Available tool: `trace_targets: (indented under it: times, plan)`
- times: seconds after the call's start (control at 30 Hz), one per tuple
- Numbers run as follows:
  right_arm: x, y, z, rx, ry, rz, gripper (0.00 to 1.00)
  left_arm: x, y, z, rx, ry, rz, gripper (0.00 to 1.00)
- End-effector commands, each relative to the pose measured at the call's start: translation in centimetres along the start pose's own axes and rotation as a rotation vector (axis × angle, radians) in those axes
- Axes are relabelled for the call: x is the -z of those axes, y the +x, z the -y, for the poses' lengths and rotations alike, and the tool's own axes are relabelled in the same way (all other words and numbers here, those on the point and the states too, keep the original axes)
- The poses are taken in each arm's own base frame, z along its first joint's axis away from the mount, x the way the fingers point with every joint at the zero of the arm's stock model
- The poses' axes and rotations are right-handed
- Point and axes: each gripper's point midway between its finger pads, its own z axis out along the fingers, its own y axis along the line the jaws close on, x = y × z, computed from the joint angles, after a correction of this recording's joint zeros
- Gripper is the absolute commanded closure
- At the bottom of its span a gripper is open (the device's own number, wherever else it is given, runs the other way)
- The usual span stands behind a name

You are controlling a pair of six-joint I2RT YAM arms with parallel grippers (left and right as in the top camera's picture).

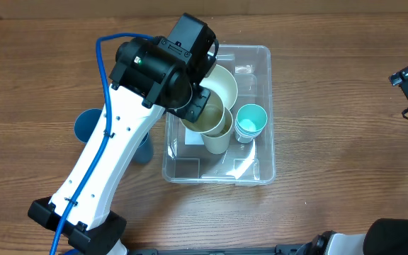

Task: Pack container
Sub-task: 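Drop the tall cream cup into the cream cup in the bin, then grasp the left dark blue tall cup with the left gripper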

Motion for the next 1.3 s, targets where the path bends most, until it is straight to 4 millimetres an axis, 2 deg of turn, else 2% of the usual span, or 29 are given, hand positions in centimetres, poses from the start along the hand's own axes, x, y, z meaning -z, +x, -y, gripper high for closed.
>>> trace_targets:
  times: [0.0,0.03,0.1,0.23,0.3,0.37,0.4,0.47,0.57,0.6,0.63,0.7,0.8,0.87,0.97,1.07,1.17,1.27]
  plan:
    - [0.1,-0.2,0.0,-0.007,-0.003,0.008,0.00,-0.5,-0.7,-0.1,0.002,-0.019,0.014,0.90]
    - [0.1,-0.2,0.0,-0.007,-0.003,0.008,0.00,-0.5,-0.8,-0.1,0.002,-0.018,0.019,0.87]
    - [0.1,-0.2,0.0,-0.007,-0.003,0.008,0.00,-0.5,-1.0,0.2,0.003,-0.003,0.028,0.73]
    - [0.1,-0.2,0.0,-0.007,-0.003,0.008,0.00,-0.1,-0.9,-0.4,0.019,-0.032,0.028,0.62]
    - [0.1,-0.2,0.0,-0.007,-0.003,0.008,0.00,1.1,-0.7,-2.4,0.080,-0.110,0.043,0.50]
    - [0.1,-0.2,0.0,-0.007,-0.003,0.008,0.00,3.8,-0.6,-5.5,0.168,-0.211,0.099,0.45]
    - [0.1,-0.2,0.0,-0.007,-0.003,0.008,0.00,5.1,-0.3,-6.7,0.210,-0.224,0.136,0.37]
    - [0.1,-0.2,0.0,-0.007,-0.003,0.008,0.00,7.8,0.9,-10.1,0.339,-0.271,0.202,0.35]
    - [0.1,-0.2,0.0,-0.007,-0.003,0.008,0.00,11.2,4.3,-15.3,0.593,-0.276,0.278,0.35]
    - [0.1,-0.2,0.0,-0.007,-0.003,0.008,0.00,11.7,6.1,-16.8,0.699,-0.246,0.282,0.35]
    - [0.1,-0.2,0.0,-0.007,-0.003,0.008,0.00,11.7,7.2,-17.6,0.744,-0.241,0.272,0.34]
    - [0.1,-0.2,0.0,-0.007,-0.003,0.008,0.00,10.9,9.7,-19.4,0.839,-0.267,0.222,0.32]
    - [0.1,-0.2,0.0,-0.007,-0.003,0.008,0.00,7.6,14.1,-21.4,0.970,-0.285,0.061,0.28]
    - [0.1,-0.2,0.0,-0.007,-0.003,0.008,0.00,4.9,15.9,-22.0,1.043,-0.265,-0.022,0.28]
    - [0.1,-0.2,0.0,-0.007,-0.003,0.008,0.00,-0.2,16.7,-22.2,1.094,-0.166,-0.075,0.27]
    - [0.1,-0.2,0.0,-0.007,-0.003,0.008,0.00,-3.9,17.3,-21.7,1.102,-0.115,-0.110,0.27]
    - [0.1,-0.2,0.0,-0.007,-0.003,0.008,0.00,-6.7,18.3,-21.4,1.107,-0.098,-0.140,0.28]
    - [0.1,-0.2,0.0,-0.007,-0.003,0.008,0.00,-8.5,19.2,-21.0,1.111,-0.092,-0.170,0.37]
